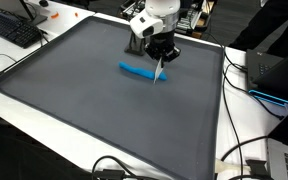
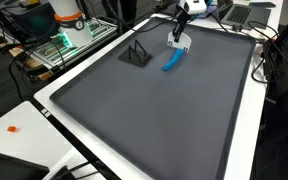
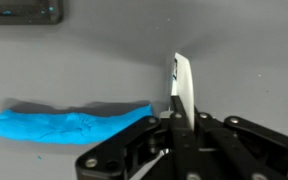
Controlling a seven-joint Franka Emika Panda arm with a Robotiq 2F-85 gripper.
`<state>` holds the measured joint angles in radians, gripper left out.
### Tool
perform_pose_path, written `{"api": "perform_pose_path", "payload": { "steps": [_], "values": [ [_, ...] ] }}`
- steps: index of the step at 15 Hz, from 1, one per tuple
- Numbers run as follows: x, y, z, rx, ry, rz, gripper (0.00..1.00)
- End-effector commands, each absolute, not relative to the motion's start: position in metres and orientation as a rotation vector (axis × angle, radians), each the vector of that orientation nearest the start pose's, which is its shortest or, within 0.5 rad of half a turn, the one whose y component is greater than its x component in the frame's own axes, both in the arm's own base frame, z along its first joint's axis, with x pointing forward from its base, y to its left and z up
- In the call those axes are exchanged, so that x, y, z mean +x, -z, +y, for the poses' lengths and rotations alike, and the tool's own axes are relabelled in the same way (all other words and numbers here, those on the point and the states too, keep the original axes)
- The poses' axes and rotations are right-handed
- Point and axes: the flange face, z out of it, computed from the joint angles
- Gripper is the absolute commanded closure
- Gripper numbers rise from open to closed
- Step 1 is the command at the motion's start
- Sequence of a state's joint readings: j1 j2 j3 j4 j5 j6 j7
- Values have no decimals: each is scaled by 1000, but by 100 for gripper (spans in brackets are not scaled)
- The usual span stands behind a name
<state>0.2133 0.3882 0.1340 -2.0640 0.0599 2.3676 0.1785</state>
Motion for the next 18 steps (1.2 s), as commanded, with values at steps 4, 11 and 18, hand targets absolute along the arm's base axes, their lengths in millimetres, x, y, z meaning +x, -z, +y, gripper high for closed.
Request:
{"api": "perform_pose_path", "payload": {
  "steps": [4, 11, 18],
  "values": [
    [538, -253, 195, -3038, -140, -215, 99],
    [551, -280, 183, -3081, -51, -239, 99],
    [564, -277, 167, -3121, -31, -261, 99]
  ]
}}
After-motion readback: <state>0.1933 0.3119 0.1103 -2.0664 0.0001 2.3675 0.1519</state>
